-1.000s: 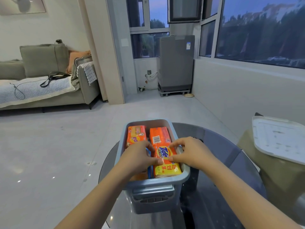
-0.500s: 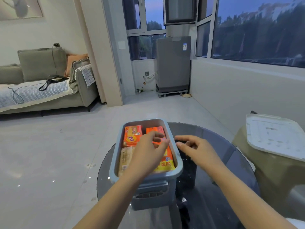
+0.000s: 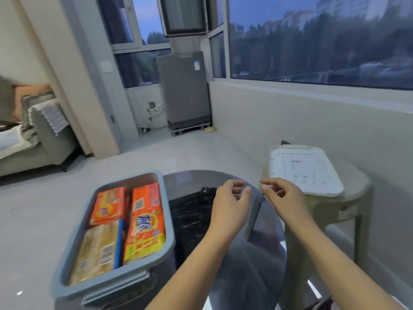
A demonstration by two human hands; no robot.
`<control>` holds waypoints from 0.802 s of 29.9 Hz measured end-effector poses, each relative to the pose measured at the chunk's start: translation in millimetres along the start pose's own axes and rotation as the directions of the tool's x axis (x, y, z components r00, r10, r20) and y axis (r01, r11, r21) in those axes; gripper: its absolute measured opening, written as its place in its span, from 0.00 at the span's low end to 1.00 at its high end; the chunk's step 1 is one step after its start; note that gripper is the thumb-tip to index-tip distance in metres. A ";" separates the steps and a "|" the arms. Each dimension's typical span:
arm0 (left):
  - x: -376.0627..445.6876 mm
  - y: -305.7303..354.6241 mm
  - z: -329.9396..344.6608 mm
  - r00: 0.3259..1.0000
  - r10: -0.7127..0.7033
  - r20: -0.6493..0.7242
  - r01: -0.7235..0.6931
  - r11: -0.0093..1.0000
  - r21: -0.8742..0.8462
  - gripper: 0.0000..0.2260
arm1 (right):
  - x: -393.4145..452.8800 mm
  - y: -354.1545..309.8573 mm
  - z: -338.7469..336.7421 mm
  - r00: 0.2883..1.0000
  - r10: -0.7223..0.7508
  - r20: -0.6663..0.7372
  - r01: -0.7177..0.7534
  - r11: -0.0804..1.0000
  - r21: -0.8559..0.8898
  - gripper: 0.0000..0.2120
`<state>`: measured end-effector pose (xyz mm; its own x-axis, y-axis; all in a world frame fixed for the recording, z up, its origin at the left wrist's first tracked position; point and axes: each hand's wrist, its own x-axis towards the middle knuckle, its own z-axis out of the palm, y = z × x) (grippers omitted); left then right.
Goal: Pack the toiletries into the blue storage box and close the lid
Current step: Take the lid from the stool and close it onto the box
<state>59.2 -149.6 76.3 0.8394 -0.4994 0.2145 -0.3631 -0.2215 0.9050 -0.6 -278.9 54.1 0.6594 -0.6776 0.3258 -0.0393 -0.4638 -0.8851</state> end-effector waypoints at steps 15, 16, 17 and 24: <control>93.9 -37.0 144.3 0.956 -0.287 0.061 0.289 0.957 -0.032 0.21 | 67.8 118.1 -55.3 0.917 0.193 -0.348 -0.363 0.766 -0.531 0.21; 99.1 -38.9 150.1 0.944 -0.324 0.061 0.328 0.942 -0.075 0.22 | 69.1 120.7 -55.6 0.929 0.195 -0.315 -0.349 0.748 -0.565 0.19; 104.4 -40.7 155.2 0.926 -0.371 0.070 0.377 0.916 -0.136 0.23 | 69.8 122.1 -55.3 0.938 0.196 -0.285 -0.330 0.750 -0.573 0.17; 107.7 -37.8 155.4 0.870 -0.472 0.139 0.479 0.746 -0.463 0.18 | 68.8 111.0 -58.0 0.970 0.168 -0.174 -0.234 0.828 -0.510 0.08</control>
<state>100.5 -325.2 8.1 0.8461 -0.4461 -0.2918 0.3181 -0.0168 0.9479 -3.2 -410.2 -2.4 0.5029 -0.8345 0.2252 -0.5701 -0.5161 -0.6392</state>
